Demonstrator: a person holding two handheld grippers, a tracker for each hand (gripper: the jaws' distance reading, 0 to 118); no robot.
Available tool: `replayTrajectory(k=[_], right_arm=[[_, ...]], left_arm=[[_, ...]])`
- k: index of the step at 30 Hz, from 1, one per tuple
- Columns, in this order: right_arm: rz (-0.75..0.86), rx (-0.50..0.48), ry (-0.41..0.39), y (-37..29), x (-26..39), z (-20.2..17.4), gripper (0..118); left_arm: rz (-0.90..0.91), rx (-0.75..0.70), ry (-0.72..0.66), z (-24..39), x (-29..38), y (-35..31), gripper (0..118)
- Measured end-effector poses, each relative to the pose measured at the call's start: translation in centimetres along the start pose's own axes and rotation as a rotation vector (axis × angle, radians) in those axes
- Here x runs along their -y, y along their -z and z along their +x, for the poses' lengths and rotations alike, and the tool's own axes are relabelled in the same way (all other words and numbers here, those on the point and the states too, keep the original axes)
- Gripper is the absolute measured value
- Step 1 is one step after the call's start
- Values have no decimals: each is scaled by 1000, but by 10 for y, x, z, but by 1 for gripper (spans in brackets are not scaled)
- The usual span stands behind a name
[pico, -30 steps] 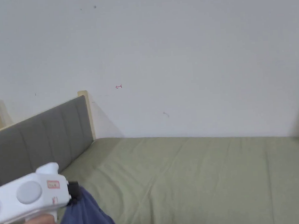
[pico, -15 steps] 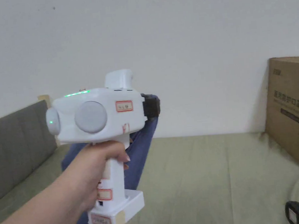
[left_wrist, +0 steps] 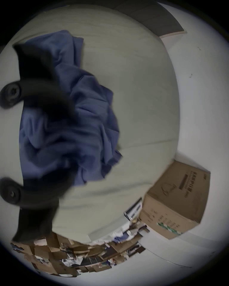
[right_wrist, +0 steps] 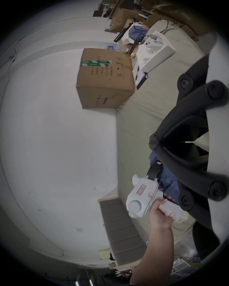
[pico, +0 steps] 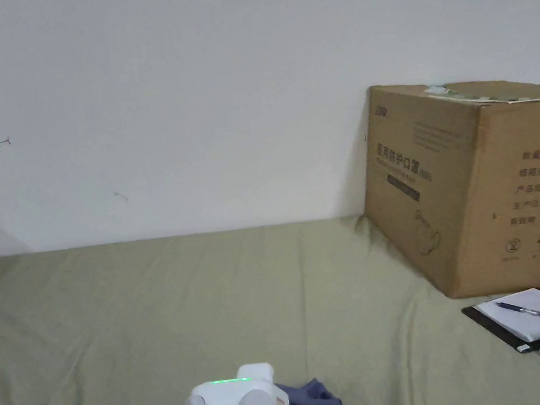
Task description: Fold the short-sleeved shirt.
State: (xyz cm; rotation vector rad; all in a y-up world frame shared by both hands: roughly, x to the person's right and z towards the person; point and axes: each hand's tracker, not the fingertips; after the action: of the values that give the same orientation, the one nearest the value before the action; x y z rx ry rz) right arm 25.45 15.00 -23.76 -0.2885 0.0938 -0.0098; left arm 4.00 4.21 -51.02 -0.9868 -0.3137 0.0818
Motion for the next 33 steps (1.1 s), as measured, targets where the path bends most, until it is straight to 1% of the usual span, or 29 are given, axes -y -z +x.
replayTrajectory(k=[1, 2, 4, 5, 7, 9, 10, 12, 14, 17, 18, 19, 20, 21, 22, 23, 24, 29, 33], right_arm=[[-47, 25, -3, 8, 4, 3, 0], [-81, 38, 8, 14, 7, 5, 0], [-105, 25, 51, 23, 11, 10, 0], [-105, 16, 66, 26, 11, 12, 0], [-104, 15, 66, 29, 8, 11, 0], [-87, 14, 63, 28, 2, 6, 0], [-66, 5, 60, 27, -2, 5, 0], [-13, -5, 56, 25, -6, 1, 0], [49, 1, 62, 22, -10, -6, 0], [161, 10, 94, 16, -9, -15, 0], [191, 15, 109, 14, -7, -18, 0], [215, 22, 127, 13, -5, -22, 0], [230, 25, 144, 11, -3, -26, 0], [239, 25, 153, 11, -1, -29, 0], [248, 28, 156, 10, 2, -33, 0], [252, 33, 156, 11, 4, -37, 0], [252, 36, 156, 10, 4, -41, 0], [212, 18, 143, 12, 8, -56, 0], [194, -4, 122, 12, 5, -61, 0]], left_arm=[[-22, -37, 9, -3, 8, 4, 116], [-17, -65, 14, -8, 11, 2, 115], [9, -30, 3, -17, 7, 2, 115], [3, -20, -4, -19, 9, -18, 115], [25, 20, -8, -30, 6, -40, 115], [86, 57, 29, -48, -5, -66, 115], [153, 62, 53, -56, -4, -92, 115], [307, 29, 69, -72, 6, -145, 115], [484, -42, 64, -84, 26, -213, 115], [737, -192, 27, -106, 77, -267, 114], [803, -258, 13, -110, 96, -277, 112], [864, -321, 9, -114, 115, -288, 103], [893, -366, 19, -118, 134, -294, 73], [909, -401, 26, -119, 148, -296, 33], [917, -447, 31, -122, 162, -297, 0], [912, -510, 20, -125, 175, -295, 0], [925, -532, 14, -129, 185, -296, 0], [817, -471, -100, -148, 202, -292, 0], [823, -482, -115, -149, 195, -293, 0]])
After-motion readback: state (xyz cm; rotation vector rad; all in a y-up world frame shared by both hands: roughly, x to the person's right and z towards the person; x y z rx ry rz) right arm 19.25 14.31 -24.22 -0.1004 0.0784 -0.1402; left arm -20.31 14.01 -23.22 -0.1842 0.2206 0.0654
